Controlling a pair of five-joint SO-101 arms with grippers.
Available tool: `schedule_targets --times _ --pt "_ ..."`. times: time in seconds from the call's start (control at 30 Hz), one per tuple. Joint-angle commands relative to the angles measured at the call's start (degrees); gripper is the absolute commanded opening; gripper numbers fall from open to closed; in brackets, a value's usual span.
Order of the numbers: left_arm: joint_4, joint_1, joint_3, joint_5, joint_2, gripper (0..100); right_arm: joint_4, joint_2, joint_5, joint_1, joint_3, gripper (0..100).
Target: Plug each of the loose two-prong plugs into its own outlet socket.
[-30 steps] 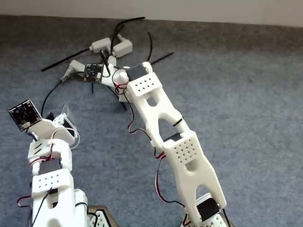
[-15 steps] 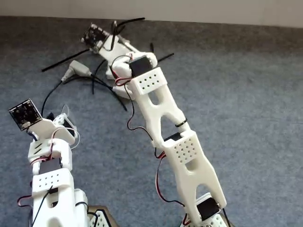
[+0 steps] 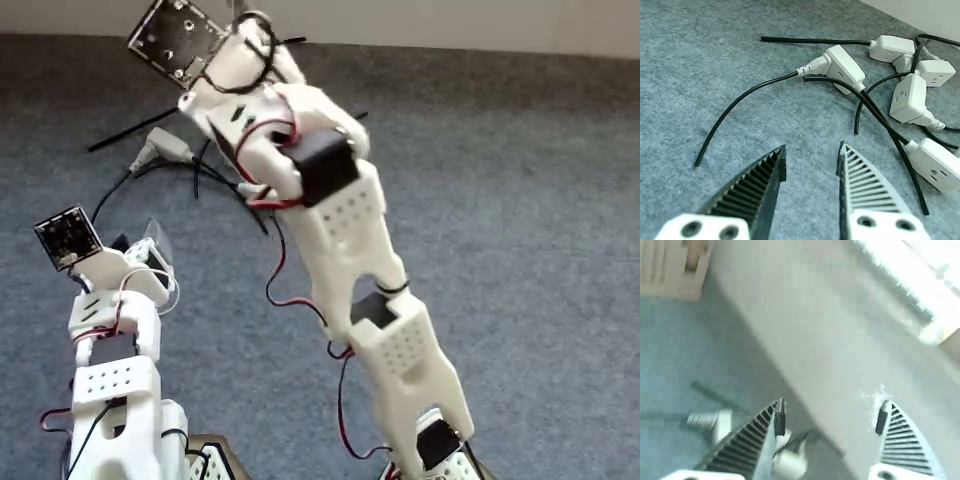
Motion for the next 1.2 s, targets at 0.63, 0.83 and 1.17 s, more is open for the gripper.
schedule_targets --times 0.63,0.83,1.17 --pt "32.18 4.44 -38.81 0.44 -45.93 19 10.68 -47.96 5.63 6.02 -6.55 28.2" --pt "53.10 10.95 -52.09 0.53 -46.81 19 26.68 -55.52 -9.67 22.55 -5.93 28.2" --pt "75.96 12.18 -60.44 -5.27 -47.60 19 27.03 -69.49 -35.87 46.46 -1.71 28.2"
